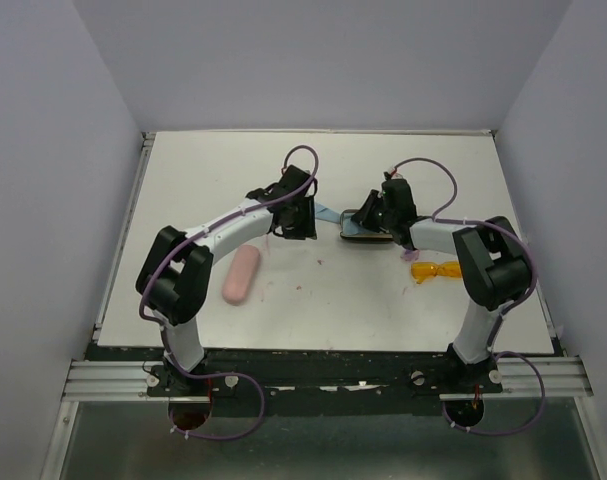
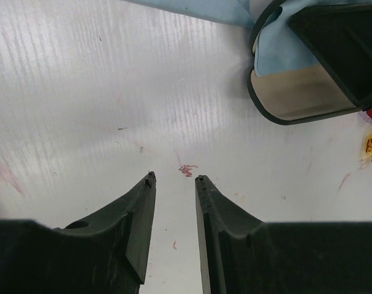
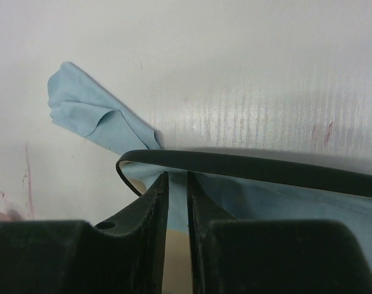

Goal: Organize the sunglasses
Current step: Adjust the folded cleaning cloth at the center of the board.

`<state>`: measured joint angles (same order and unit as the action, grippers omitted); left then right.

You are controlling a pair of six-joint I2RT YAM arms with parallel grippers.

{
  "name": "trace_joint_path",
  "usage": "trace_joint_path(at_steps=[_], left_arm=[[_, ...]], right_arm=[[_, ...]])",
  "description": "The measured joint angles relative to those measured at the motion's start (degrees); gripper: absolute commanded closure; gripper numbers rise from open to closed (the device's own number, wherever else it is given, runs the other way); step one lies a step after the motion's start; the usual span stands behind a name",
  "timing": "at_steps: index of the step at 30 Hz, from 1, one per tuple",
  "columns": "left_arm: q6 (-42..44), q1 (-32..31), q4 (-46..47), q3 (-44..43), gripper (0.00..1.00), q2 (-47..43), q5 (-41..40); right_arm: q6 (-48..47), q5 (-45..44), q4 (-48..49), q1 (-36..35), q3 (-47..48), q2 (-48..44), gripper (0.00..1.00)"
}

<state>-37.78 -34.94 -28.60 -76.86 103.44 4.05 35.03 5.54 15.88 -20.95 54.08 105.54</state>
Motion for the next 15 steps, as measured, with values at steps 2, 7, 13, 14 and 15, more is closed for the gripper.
trace_joint_path(at_steps=[2,7,13,14,15], left_arm=[[-0.02,0.04,0.09,0.48,0.58,-0.28,-0.02],[-0.09,0.15,0.22,1.51,0.58,-1.51,-0.02],[-0.37,0.17,0.94,3.26,0.51,-3.96,0.07],[-0.46,0.15,1.18,3.78,0.49,-4.50,0.11],[-0.50,0.15,1.46,4.26,0.47,-4.87,0.24]], right_arm=[[0.15,-0.61,0.57,0.00,0.04,0.13,0.75],[0.63,-1.66,1.22,0.00,0.07,0.09,0.71],[1.01,-1.64,0.07,0.00,-2.64,-4.94,0.58],[1.09,-1.64,-0.68,0.00,-3.52,-6.86,0.54],[1.14,-1.66,-1.49,0.00,-4.31,-8.87,0.48]])
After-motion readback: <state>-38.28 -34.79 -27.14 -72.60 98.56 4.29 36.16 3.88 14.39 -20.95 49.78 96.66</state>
